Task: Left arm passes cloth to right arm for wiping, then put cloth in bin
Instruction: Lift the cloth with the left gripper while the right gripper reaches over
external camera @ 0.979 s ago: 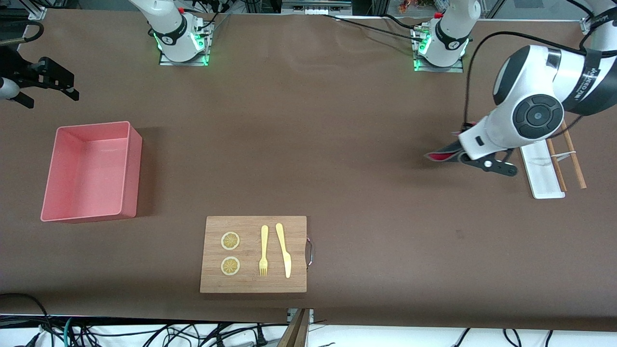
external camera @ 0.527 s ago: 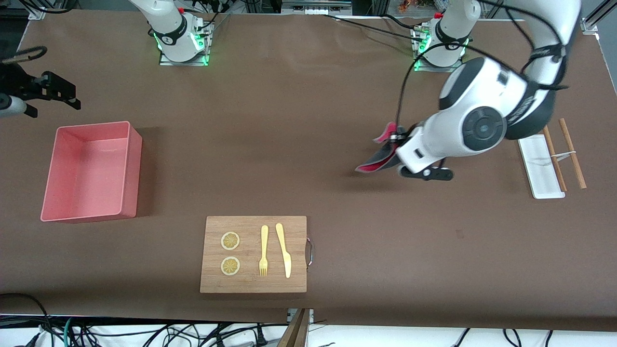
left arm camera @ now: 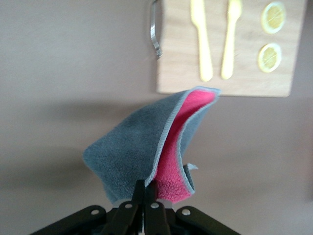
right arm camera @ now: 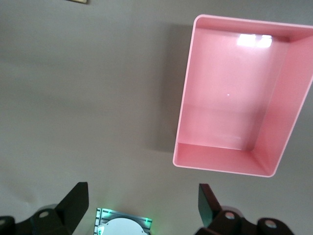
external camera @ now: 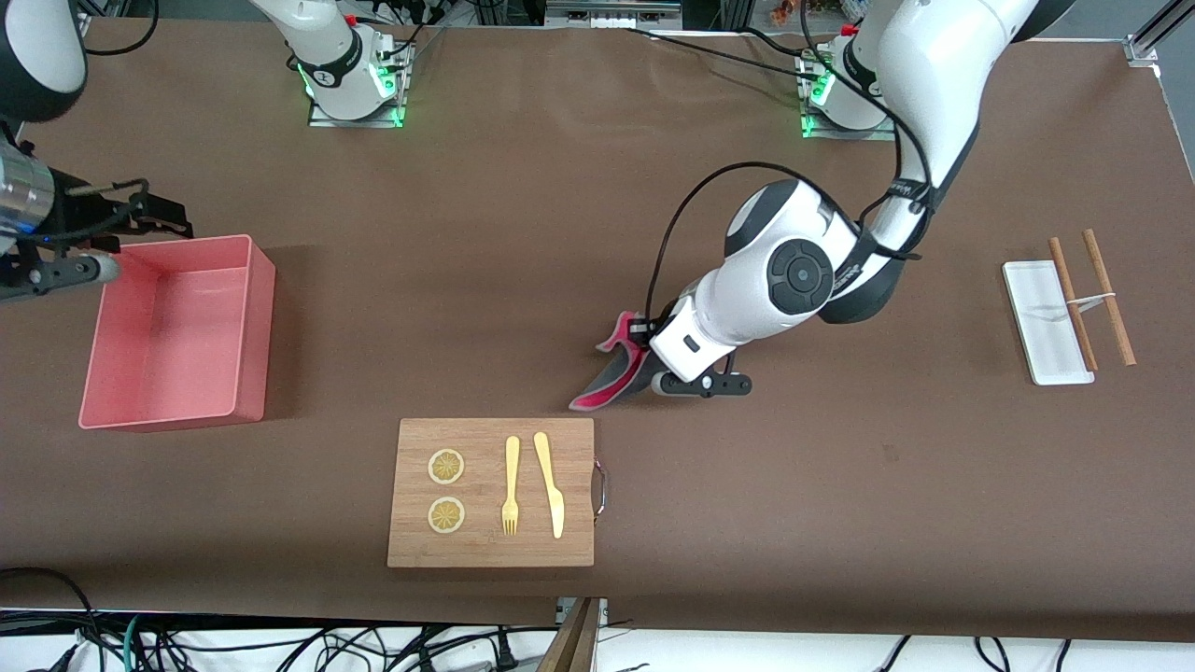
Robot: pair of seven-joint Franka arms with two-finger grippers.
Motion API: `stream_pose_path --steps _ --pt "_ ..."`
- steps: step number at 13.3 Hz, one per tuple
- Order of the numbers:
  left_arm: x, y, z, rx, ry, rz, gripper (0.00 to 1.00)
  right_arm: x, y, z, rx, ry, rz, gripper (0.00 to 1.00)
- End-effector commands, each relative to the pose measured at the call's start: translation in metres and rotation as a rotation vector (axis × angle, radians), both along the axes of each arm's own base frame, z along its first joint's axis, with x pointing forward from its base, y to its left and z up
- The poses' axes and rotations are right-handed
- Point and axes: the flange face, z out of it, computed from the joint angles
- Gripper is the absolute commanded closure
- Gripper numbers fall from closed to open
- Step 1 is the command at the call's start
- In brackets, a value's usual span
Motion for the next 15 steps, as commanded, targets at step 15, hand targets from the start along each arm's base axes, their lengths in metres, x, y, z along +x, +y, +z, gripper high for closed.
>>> stream_pose_path --steps 15 --pt "-0.042 -0.098 0.025 -0.161 -0.116 -0.065 1.00 0.043 0.154 -0.014 0.567 -0.191 0.506 0.01"
